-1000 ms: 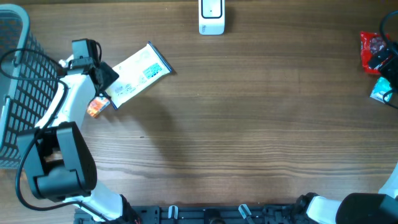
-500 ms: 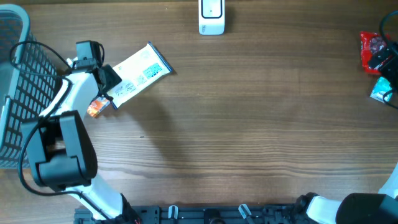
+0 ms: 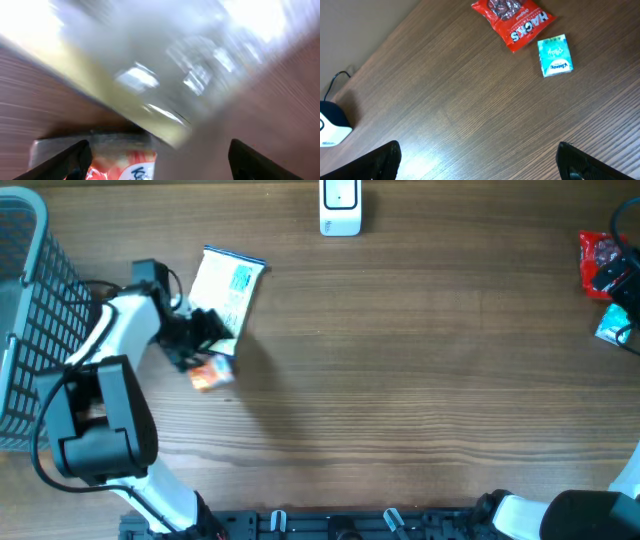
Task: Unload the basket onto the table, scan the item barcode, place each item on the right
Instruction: 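Reach the left gripper to the small orange tissue pack, then grasp the orange tissue pack with the left gripper and lift it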
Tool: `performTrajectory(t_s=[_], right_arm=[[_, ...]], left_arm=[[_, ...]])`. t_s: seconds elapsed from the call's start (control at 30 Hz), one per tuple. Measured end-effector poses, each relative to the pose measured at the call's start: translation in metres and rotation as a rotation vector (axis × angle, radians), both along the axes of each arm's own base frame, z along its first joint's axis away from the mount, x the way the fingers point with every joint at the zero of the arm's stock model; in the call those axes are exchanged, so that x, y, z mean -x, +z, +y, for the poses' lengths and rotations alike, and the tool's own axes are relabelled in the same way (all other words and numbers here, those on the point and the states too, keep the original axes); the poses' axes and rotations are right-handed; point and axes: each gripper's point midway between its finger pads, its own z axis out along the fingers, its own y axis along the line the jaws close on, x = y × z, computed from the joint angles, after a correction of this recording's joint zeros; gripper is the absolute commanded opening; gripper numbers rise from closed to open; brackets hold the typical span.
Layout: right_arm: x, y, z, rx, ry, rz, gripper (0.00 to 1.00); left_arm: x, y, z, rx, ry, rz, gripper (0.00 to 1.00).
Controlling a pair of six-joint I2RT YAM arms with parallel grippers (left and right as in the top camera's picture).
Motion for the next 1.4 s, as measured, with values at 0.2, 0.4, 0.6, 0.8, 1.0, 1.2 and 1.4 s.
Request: performTrajectory(t_s=[0.2, 0.4, 0.6, 0.8, 1.0, 1.2, 1.4], right_arm=[[0.000, 0.000, 0.000, 0.000, 0.000, 0.000, 1.00], [0.000, 0.000, 0.000, 0.000, 0.000, 0.000, 1.00], [0.000, 0.000, 0.000, 0.000, 0.000, 0.000, 1.00], [0.000, 0.000, 0.000, 0.000, 0.000, -0.001, 1.00], [0.000, 0.000, 0.000, -0.001, 0.001, 0.000, 1.00], [0.000, 0.000, 0.001, -0.003, 0.002, -0.002, 1.00], [0.000, 0.000, 0.001, -0.003, 0.002, -0.002, 0.99]], left_arm=[[0.018, 0.027, -0.112, 0.386, -0.166, 0.023, 0.86], [0.029, 0.044, -0.140, 0.451, -0.212, 0.071, 0.85], [0.035, 0.087, -0.093, 0.125, -0.146, 0.074, 0.93], [0.066, 0.086, -0.042, -0.260, 0.027, 0.144, 0.90], [0.078, 0.014, -0.060, -0.188, 0.105, 0.146, 0.90], [0.073, -0.015, -0.072, -0.101, 0.139, 0.080, 0.81], [0.050, -0.012, -0.082, -0.051, 0.098, -0.029, 0.77]])
